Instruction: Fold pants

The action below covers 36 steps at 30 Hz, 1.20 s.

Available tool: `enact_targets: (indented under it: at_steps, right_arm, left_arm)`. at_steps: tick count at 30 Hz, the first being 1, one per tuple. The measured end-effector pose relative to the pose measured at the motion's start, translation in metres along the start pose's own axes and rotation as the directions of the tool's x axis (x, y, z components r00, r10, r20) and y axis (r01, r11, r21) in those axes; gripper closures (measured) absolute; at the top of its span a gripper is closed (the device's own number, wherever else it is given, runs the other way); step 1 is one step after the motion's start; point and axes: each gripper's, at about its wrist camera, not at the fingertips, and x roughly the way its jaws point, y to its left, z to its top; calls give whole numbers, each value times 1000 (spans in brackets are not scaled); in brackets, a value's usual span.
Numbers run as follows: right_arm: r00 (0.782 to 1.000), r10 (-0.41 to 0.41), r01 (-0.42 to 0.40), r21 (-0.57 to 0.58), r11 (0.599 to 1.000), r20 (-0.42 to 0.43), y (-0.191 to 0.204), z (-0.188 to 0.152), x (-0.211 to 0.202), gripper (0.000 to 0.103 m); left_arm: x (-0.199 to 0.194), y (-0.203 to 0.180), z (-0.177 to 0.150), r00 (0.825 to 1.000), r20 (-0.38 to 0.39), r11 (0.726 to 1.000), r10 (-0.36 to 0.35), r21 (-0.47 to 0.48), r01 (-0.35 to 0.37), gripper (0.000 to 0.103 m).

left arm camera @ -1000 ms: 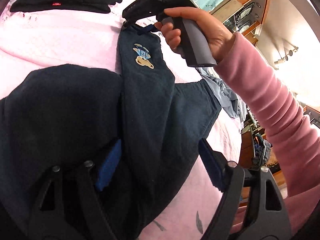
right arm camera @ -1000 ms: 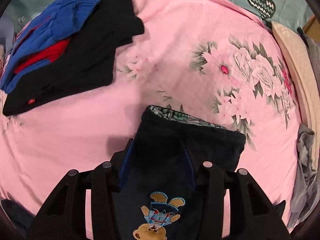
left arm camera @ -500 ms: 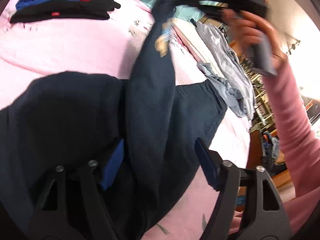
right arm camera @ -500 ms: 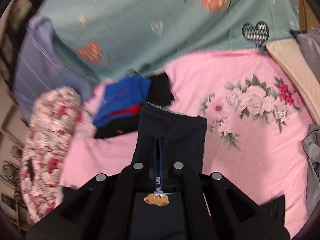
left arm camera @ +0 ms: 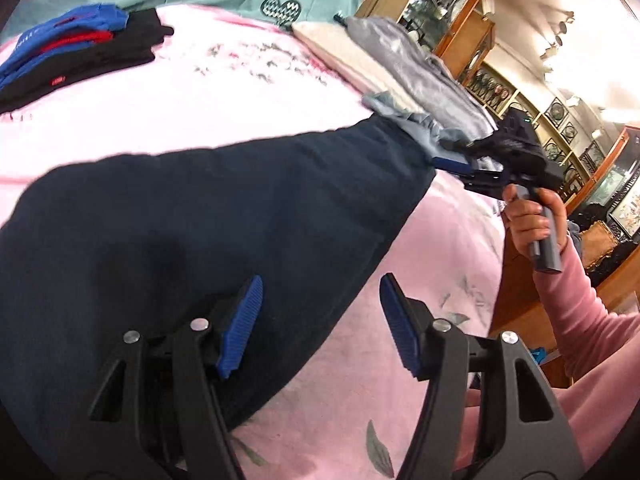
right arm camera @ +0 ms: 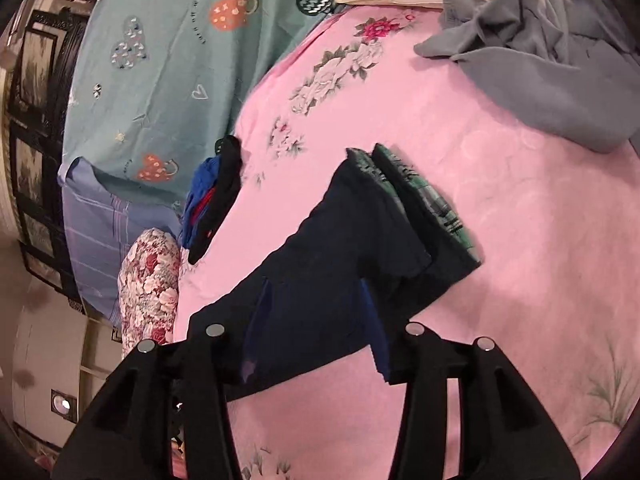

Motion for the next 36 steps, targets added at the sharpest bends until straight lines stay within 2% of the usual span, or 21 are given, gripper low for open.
enact_targets:
  at_steps: [2, 4, 6, 11, 13, 15, 17, 19, 22, 25, 27, 28, 31, 34, 35, 36]
  right_arm:
    - [999, -48, 48, 44, 998, -13, -7, 7, 0, 57]
    - [1000, -28, 28, 87, 996, -11, -12, 10, -3, 57]
    - [998, -62, 63, 96, 993, -12, -15, 9, -7, 57]
    - [987, -162, 162, 78, 984, -4, -23, 4, -13, 57]
    - [989, -146, 146, 56, 988, 2, -21, 5, -8, 57]
    - [986, -164, 165, 42, 985, -7, -20, 10, 1, 57]
    - [981, -194, 194, 16, 981, -5, -18, 17, 12, 65]
    - [971, -240, 240, -21, 970, 9, -14, 25, 19, 88]
    - [974, -227, 228, -91, 969, 25, 3, 36, 21, 94]
    - [982, -148, 169, -205, 964, 116, 34, 43, -5, 95]
    - [986, -63, 95, -208, 973, 155, 37, 43, -28, 95]
    - [984, -56, 90, -199, 976, 172, 33, 41, -36, 95]
    - [979, -116, 141, -149, 979, 168, 2, 31, -37, 95]
    - [973, -223, 228, -103, 968, 61, -36, 16, -8, 93]
    - [976, -205, 212, -102, 972, 74, -41, 11, -7, 89]
    - [979, -189, 195, -94, 976, 69, -40, 11, -12, 81]
  left_arm:
    - [0, 4, 1, 1000, 5, 1000, 6, -18, -6, 40]
    - [-2, 7, 1, 1000, 16, 999, 11, -37, -10, 39]
    - [-4, 8, 0, 999, 32, 999, 12, -47, -10, 39]
    - [-8, 12, 0, 998, 65, 998, 7, -61, -3, 33]
    - [-10, 14, 0, 997, 76, 998, 0, -69, 5, 29]
    - [-12, 16, 1, 996, 89, 997, -16, -72, 22, 27]
    - [-13, 17, 1, 996, 93, 996, -17, -83, 25, 26]
    - [-14, 17, 1, 995, 102, 996, -10, -90, 19, 26]
    - [-17, 17, -1, 993, 118, 996, -13, -90, 23, 24]
    - [-16, 21, 0, 994, 108, 993, 1, -114, 11, 22]
    - [-16, 22, -1, 995, 104, 992, 7, -125, 6, 22]
    - [-17, 22, -1, 995, 104, 992, 12, -124, 1, 22]
    - [-17, 16, -1, 994, 104, 996, 19, -91, -9, 19]
    - [-11, 10, 0, 997, 72, 998, 27, -59, -23, 17]
    - [-9, 10, 0, 998, 58, 998, 27, -56, -24, 17]
    - [-7, 9, 0, 999, 46, 998, 27, -55, -24, 17]
